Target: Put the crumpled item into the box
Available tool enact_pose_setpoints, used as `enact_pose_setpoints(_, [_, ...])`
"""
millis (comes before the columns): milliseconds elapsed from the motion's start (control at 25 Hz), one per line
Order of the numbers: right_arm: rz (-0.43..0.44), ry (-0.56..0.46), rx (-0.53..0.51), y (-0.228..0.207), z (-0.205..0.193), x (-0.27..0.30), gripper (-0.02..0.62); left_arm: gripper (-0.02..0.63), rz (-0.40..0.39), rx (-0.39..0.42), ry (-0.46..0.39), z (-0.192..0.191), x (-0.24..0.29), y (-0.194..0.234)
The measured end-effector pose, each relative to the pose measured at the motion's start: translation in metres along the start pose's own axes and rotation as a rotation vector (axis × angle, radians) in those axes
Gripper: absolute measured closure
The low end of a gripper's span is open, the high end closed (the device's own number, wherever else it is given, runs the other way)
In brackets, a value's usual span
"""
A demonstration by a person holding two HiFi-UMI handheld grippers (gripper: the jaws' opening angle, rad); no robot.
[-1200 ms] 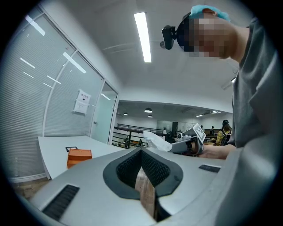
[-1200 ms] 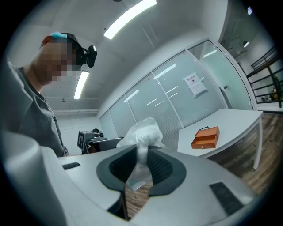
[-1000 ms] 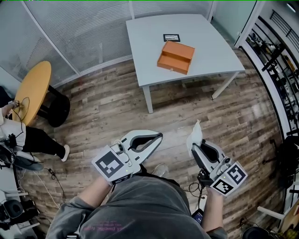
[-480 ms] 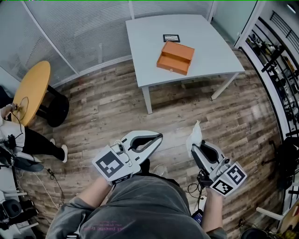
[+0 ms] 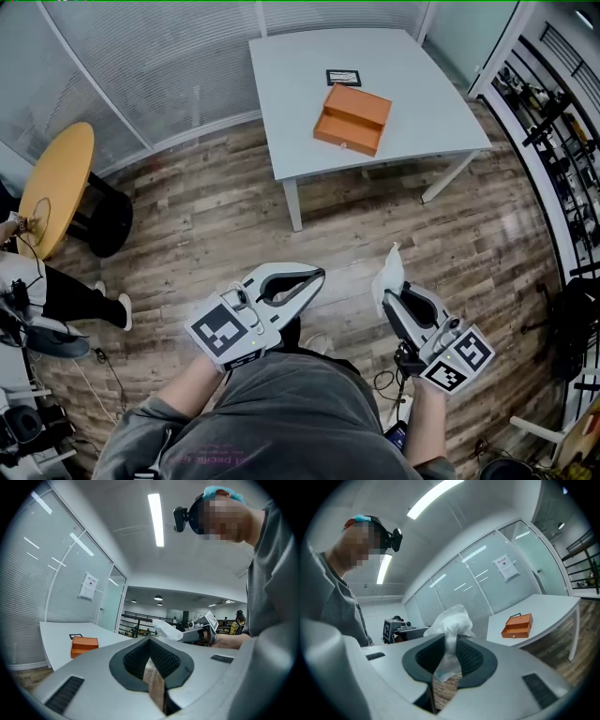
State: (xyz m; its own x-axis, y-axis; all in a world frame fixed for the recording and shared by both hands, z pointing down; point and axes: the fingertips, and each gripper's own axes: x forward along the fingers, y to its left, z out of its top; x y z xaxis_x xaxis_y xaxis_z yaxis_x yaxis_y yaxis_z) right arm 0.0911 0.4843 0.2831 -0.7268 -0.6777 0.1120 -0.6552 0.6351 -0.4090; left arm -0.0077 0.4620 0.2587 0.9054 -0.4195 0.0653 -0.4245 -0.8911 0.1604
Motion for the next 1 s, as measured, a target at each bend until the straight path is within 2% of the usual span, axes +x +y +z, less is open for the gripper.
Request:
enact_pose_setpoints(240, [0.001, 0.013, 0.011, -0.018, 0.005, 0.032, 0.518, 0.594, -0.001, -0.016, 0.014, -0.002, 0.008, 0.036])
enact_pose_setpoints(1000, [-0.015, 0.047, 0.065, -0.099, 0.040, 0.157, 0.518, 0.594, -0.012, -0.088, 0.052, 0.006, 0.054, 0.187])
